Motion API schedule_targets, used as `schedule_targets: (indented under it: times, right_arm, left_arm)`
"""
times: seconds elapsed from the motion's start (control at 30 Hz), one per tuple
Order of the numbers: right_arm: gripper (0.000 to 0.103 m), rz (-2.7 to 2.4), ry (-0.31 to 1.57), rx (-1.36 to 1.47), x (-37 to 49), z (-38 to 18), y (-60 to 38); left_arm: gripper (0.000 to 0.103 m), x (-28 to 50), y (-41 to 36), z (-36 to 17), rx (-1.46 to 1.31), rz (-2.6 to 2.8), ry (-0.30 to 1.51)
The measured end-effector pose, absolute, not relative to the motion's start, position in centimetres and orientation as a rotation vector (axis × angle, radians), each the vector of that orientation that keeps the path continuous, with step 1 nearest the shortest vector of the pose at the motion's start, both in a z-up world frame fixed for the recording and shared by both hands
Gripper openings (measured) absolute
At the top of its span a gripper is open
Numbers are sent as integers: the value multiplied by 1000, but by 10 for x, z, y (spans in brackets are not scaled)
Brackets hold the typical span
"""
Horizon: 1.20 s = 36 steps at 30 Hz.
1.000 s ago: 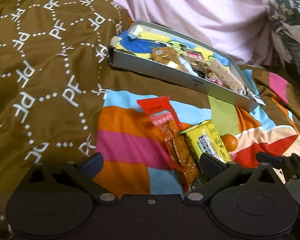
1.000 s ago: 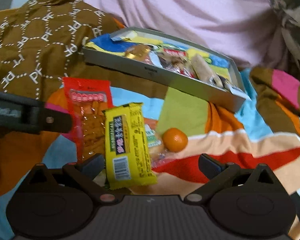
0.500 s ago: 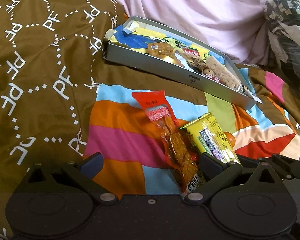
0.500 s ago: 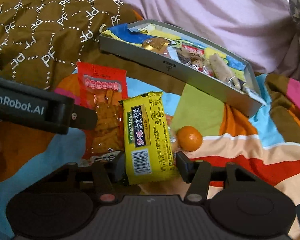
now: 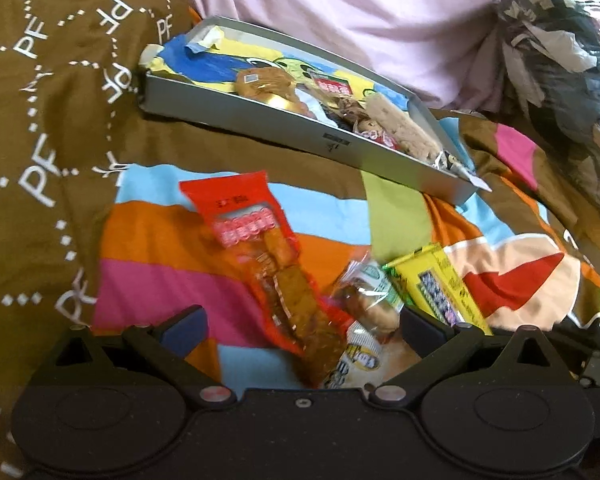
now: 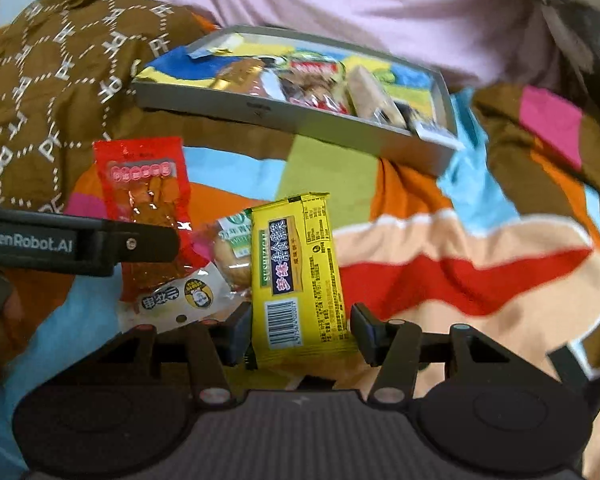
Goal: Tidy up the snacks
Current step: 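Grasp the yellow wafer bar with right tool while left tool grasps the red spicy strip pack, then lift the yellow wafer bar with right tool while left tool lifts the red pack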
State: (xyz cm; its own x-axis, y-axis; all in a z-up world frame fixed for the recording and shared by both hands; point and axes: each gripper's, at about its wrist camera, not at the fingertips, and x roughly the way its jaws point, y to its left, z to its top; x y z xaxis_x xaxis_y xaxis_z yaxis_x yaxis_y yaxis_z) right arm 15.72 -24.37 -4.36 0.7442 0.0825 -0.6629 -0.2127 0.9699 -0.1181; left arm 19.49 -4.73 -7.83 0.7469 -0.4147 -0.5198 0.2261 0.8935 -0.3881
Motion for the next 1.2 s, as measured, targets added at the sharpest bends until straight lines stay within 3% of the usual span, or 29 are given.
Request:
schedule_targets:
  times: [0.5, 0.8, 1.1, 1.2]
  right_arm:
    - [59, 189, 791, -24, 165, -44, -252]
    - [60, 221, 802, 11, 170, -49, -249]
    - [61, 227, 786, 18, 175, -48, -248]
    - [59, 214, 767, -7, 176, -47, -246]
  left_arm:
    - [90, 197, -69, -57, -368, -448, 564]
    - [82, 224, -55, -71, -504, -329, 604]
    - [81, 225, -77, -78, -302, -261, 625]
    - [74, 224, -76, -77, -306, -237, 637]
